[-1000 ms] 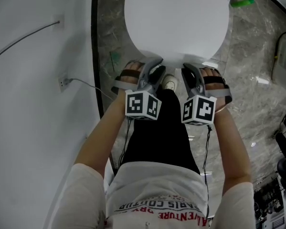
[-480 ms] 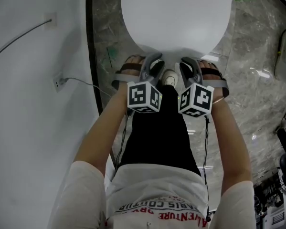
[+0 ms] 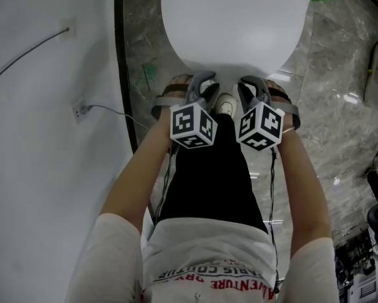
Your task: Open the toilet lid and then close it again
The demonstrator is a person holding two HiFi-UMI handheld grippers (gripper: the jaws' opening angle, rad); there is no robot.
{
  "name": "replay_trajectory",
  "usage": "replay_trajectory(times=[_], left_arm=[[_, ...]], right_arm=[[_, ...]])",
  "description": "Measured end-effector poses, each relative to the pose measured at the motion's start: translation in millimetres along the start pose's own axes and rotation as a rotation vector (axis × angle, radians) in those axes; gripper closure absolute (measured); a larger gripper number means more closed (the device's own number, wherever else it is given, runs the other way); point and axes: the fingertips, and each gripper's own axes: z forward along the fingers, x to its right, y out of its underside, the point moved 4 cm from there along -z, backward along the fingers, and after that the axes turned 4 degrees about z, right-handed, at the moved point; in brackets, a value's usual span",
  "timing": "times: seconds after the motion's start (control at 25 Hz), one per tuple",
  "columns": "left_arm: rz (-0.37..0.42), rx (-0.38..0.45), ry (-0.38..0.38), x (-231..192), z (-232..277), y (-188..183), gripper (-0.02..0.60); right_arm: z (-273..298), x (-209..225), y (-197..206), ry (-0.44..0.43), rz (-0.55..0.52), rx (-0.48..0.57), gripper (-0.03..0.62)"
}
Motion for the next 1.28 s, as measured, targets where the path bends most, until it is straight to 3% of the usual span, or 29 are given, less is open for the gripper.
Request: replay_trajectory(times=[0.24,0.36,0.52,0.8,1.08,1.28], left_arm=[[-0.010,0.007,-0.002,-1,-22,-5,0.458],[-0.026,0.038,-0.015,-11,-42,-15,0.465],[-0.030,0.087,-0.111,-49,-73,-36,0.556],[-0.194,0.246,-0.260,-131,-145,-91,0.574],[-0.361,0.421,-0.347,-197,-241,-152,0.574],[-0.425,0.567,-0.416,-227,-325,-185,0.574]], right_arm=[[-25,4,-13,-0.048,0.107,0.023,0.562],[-51,12,-24,-0.025,0.124,0.067,0.568],[-89,34,-40,0.034,0.161,0.125,0.577],[-172,86,-80,0.191,0.390,0.292,0.579],[-270,124,-138,0.294,0.509,0.455,0.579],[-346,141,-175,0.438,0.541,0.549,0.579]])
